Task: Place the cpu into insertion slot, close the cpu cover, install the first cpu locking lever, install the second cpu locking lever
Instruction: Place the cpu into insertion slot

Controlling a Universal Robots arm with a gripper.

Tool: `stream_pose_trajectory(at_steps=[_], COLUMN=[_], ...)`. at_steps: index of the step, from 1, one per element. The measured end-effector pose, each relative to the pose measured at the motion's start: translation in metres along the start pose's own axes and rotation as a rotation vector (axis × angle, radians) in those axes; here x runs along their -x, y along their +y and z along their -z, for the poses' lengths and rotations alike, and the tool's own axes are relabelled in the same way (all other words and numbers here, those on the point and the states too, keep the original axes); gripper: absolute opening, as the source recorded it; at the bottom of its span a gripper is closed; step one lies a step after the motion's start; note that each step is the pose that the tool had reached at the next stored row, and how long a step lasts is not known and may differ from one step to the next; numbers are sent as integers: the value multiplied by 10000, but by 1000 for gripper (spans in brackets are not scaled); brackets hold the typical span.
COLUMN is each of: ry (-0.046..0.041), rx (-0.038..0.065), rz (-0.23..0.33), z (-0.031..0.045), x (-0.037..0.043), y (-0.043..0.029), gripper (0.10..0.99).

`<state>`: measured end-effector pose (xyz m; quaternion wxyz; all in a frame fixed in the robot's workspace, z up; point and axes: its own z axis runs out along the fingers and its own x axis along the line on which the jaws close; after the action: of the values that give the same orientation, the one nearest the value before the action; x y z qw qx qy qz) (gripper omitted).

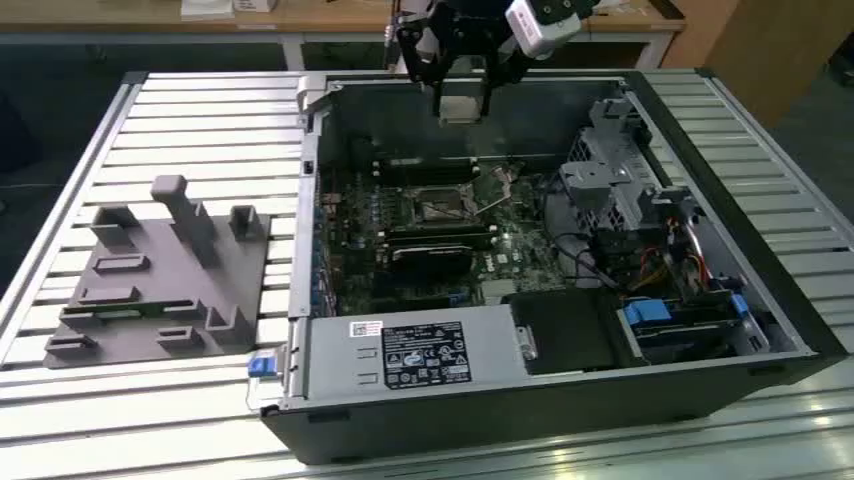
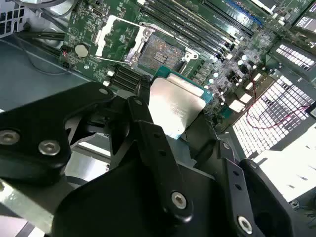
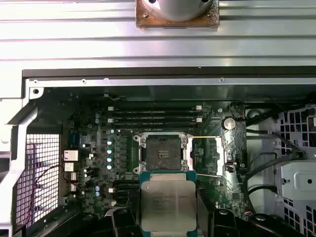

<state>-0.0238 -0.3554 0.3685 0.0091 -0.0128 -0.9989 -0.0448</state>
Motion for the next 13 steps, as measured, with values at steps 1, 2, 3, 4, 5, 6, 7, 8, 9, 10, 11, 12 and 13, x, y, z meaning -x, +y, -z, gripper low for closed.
stream_pose_trajectory(at_steps=[1, 2, 3, 4, 5, 6, 7, 8, 9, 10, 11, 12, 13], ry=[0, 0, 0, 0, 0, 0, 0, 0, 0, 0, 0, 0, 1], rx=[0, 0, 0, 0, 0, 0, 0, 0, 0, 0, 0, 0, -1], rz=[0, 0, 1, 0, 0, 0, 0, 0, 0, 1, 0, 0, 0], z=[0, 0, 0, 0, 0, 0, 0, 0, 0, 0, 0, -4, -11], x=[0, 0, 0, 0, 0, 0, 0, 0, 0, 0, 0, 0, 0], y=[0, 0, 0, 0, 0, 0, 0, 0, 0, 0, 0, 0, -1], gripper=[541, 541, 541, 541, 541, 541, 541, 541, 541, 541, 541, 541, 541])
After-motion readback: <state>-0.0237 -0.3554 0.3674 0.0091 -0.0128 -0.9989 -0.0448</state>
